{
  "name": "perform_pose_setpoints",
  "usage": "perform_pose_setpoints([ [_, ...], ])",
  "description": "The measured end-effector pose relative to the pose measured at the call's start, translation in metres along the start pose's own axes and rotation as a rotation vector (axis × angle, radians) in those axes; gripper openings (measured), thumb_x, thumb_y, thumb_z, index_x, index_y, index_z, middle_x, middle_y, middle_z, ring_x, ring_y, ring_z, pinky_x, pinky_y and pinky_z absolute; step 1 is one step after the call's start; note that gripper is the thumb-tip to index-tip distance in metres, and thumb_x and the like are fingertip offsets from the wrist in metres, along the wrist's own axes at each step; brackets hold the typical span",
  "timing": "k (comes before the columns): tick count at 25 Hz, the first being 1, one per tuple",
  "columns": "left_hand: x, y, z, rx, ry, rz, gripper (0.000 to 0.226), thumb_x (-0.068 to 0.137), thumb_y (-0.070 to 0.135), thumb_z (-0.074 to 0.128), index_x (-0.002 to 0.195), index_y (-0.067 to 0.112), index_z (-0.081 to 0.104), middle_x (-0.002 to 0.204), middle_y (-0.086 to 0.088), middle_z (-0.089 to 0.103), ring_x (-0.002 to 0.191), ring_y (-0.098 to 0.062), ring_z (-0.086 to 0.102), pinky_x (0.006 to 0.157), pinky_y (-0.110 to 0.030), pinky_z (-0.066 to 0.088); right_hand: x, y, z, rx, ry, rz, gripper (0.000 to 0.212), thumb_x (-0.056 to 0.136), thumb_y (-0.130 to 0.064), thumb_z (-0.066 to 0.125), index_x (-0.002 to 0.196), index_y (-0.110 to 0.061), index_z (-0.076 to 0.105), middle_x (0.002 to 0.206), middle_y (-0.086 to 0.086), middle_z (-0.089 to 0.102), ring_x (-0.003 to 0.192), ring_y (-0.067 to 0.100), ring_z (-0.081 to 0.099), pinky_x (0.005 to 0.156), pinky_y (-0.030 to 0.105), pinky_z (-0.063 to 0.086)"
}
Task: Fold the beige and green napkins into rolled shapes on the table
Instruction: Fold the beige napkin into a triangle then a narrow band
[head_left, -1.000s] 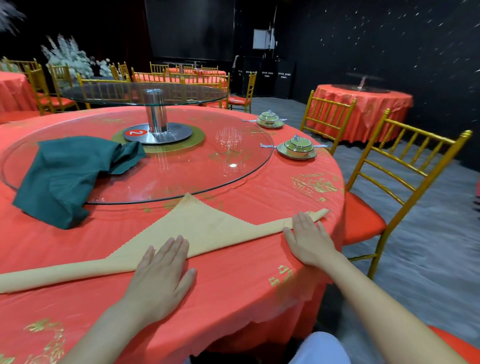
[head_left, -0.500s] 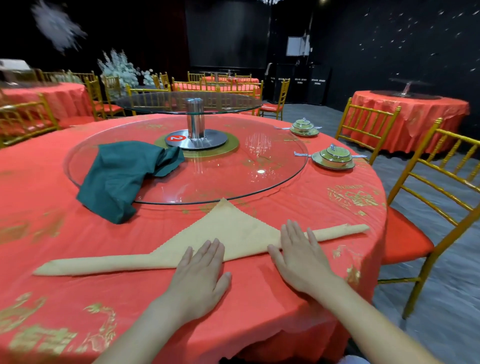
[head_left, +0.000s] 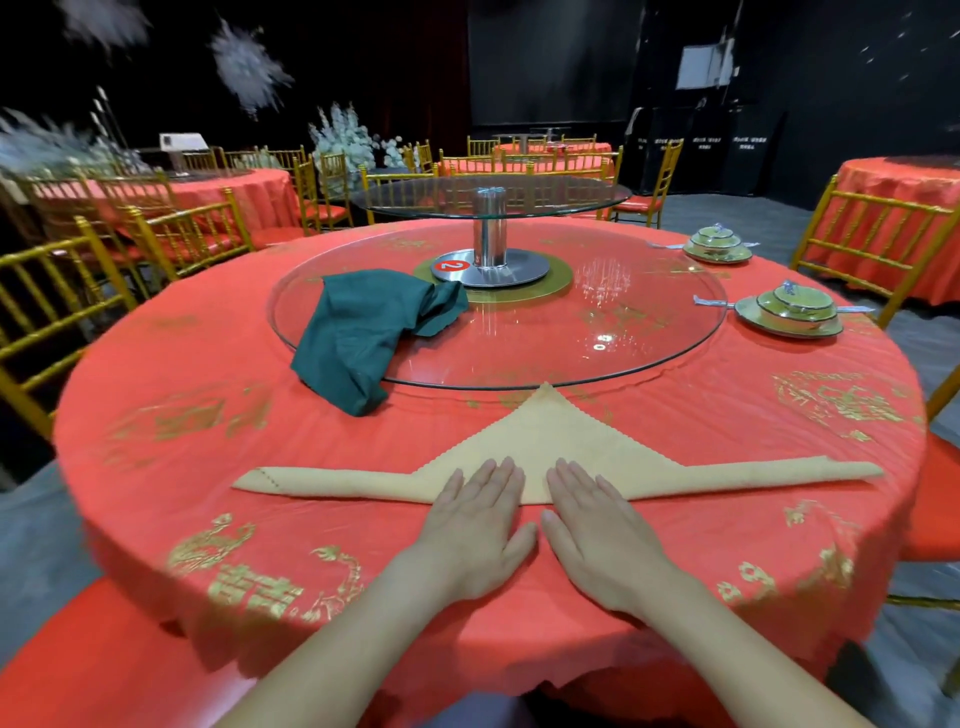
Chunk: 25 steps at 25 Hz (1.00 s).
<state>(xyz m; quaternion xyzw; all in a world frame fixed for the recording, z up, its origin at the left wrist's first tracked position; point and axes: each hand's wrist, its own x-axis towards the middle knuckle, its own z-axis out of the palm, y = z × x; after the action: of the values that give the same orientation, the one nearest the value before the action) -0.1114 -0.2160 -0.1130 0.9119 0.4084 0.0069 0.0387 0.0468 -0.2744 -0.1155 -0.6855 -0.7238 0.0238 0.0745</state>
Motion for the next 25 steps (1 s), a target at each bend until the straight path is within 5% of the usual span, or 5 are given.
perform_pose_setpoints([
  [6, -0.026, -0.055, -0.001, 0.008, 0.035, -0.104, 0.096, 0.067, 0.065, -0.011, 0.151, 0.019, 0.001, 0.159, 0.002, -0.003, 0.145, -0.013, -0.005, 0.116, -0.033, -0.004, -0.002, 0.0, -0.001, 0.012, 0.006, 0.005, 0.096, 0.066, -0.054, -0.021, 0.151, -0.015, 0.003, 0.159, -0.002, -0.003, 0.144, 0.006, -0.009, 0.113, 0.024, -0.01],
  [14, -0.041, -0.103, -0.003, -0.025, 0.024, -0.247, 0.102, 0.063, 0.068, -0.012, 0.151, 0.019, 0.001, 0.159, 0.005, -0.002, 0.145, -0.011, -0.004, 0.117, -0.036, 0.001, -0.002, 0.001, 0.0, 0.022, 0.0, 0.018, 0.096, 0.065, -0.054, -0.022, 0.151, -0.016, 0.0, 0.158, -0.004, -0.005, 0.143, 0.004, -0.011, 0.114, 0.023, -0.011],
  [19, -0.049, -0.13, -0.007, -0.025, -0.018, -0.331, 0.068, 0.096, 0.054, 0.015, 0.151, 0.017, 0.0, 0.159, 0.003, -0.004, 0.145, -0.012, -0.005, 0.118, -0.037, 0.001, -0.003, 0.002, 0.0, 0.028, 0.004, 0.009, 0.096, 0.065, -0.053, -0.021, 0.151, -0.016, 0.001, 0.158, -0.004, -0.004, 0.143, 0.004, -0.011, 0.113, 0.023, -0.012],
  [25, -0.056, -0.159, -0.012, -0.091, -0.076, -0.406, 0.06, 0.1, 0.044, 0.014, 0.15, 0.016, -0.004, 0.158, 0.0, -0.008, 0.145, -0.012, -0.009, 0.118, -0.035, -0.001, -0.004, 0.002, 0.0, 0.036, 0.013, 0.004, 0.097, 0.065, -0.053, -0.021, 0.151, -0.016, 0.001, 0.159, -0.003, -0.004, 0.144, 0.005, -0.01, 0.113, 0.023, -0.012],
])
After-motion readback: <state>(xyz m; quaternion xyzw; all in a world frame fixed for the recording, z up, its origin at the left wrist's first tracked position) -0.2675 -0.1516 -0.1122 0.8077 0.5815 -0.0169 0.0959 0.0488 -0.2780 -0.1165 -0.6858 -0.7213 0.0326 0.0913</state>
